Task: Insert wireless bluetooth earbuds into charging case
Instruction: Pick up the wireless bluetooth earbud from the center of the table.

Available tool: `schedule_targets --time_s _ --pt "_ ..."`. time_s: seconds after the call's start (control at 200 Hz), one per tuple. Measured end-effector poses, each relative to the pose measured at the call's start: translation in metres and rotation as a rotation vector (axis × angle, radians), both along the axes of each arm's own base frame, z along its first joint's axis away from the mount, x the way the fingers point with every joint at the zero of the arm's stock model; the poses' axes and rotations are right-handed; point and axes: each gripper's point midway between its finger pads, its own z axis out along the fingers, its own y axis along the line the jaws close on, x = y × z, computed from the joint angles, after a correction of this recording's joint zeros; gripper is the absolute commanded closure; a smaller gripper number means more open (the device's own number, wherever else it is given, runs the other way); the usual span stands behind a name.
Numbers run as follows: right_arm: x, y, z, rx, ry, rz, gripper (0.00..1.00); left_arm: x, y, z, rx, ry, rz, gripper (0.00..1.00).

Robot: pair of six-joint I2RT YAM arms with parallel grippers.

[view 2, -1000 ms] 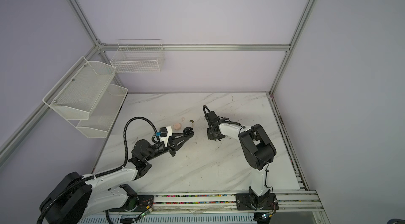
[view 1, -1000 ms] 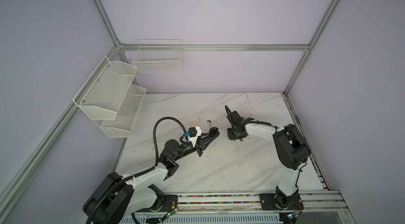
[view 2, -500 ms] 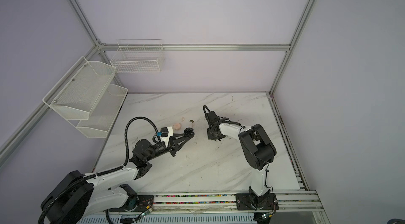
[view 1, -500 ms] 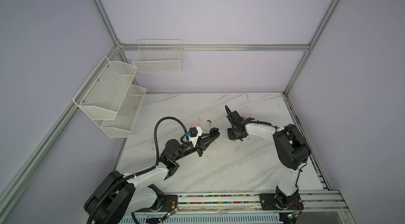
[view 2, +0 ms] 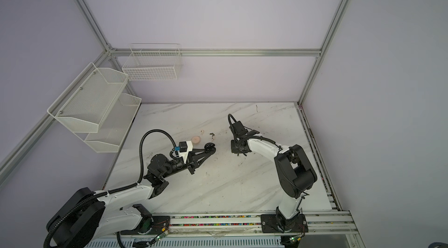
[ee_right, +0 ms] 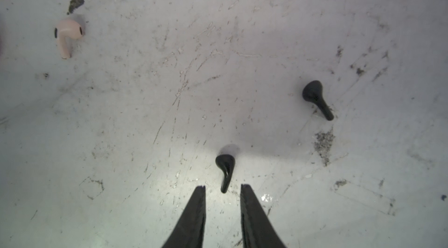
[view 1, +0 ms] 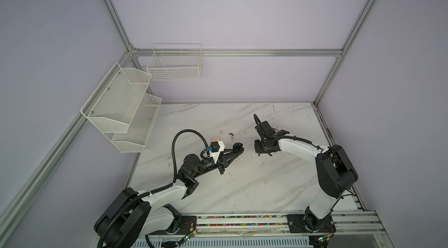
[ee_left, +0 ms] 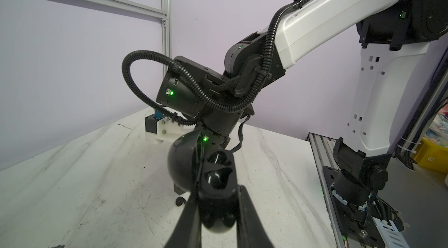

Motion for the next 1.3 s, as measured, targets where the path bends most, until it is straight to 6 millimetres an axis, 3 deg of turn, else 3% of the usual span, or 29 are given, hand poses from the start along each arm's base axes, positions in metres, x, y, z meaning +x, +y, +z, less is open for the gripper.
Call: schedule_targets --time_s 0.365,0.79,1.3 --pt "-0.006 -0.017 -0.01 0.134 0.009 -0.05 0.76 -0.001 -0.003 -0.003 -0.007 0.021 -0.026 1.0" --pt "0.002 -0.006 -0.008 0.224 -0.016 -0.028 0.76 -0.002 -0.003 -0.003 -0.007 0.021 -0.03 1.0" --pt "-0.002 -0.005 -0.03 0.213 0.033 -0.02 0.76 -0.002 -0.004 -0.003 -0.008 0.02 -0.031 1.0"
